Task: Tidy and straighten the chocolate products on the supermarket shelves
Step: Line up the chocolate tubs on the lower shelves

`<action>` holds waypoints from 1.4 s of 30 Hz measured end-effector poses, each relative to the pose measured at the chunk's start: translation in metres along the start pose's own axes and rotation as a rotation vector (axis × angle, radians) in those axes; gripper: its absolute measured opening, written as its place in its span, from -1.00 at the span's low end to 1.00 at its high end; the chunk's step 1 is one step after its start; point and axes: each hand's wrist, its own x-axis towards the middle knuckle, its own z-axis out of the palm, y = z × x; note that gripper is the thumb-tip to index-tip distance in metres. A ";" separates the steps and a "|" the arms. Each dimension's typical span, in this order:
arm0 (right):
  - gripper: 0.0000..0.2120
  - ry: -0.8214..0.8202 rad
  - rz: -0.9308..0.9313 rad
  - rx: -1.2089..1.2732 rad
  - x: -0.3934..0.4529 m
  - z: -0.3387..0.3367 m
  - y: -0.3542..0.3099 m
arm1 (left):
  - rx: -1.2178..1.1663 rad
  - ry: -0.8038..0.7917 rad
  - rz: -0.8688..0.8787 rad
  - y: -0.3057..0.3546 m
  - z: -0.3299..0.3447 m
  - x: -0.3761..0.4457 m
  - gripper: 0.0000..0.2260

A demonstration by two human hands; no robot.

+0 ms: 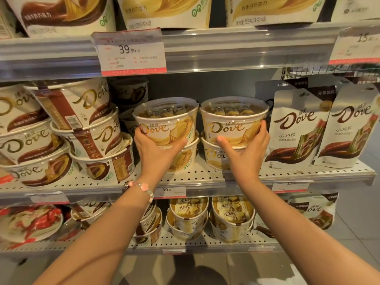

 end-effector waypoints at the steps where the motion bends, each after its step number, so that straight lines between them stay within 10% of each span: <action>1: 0.07 0.003 -0.003 0.008 0.000 0.001 0.001 | -0.018 0.012 -0.016 0.000 0.000 0.002 0.08; 19: 0.02 -0.036 -0.048 0.053 -0.005 0.005 0.008 | -0.033 0.024 0.045 0.001 0.002 -0.006 -0.04; 33: -0.54 -0.171 -0.281 -0.003 -0.117 -0.042 0.105 | 0.274 0.007 0.169 -0.108 0.007 -0.135 -0.35; 42: -0.11 -0.350 0.041 -0.244 -0.136 -0.032 0.149 | 0.273 -0.204 -0.154 -0.163 0.050 -0.138 0.15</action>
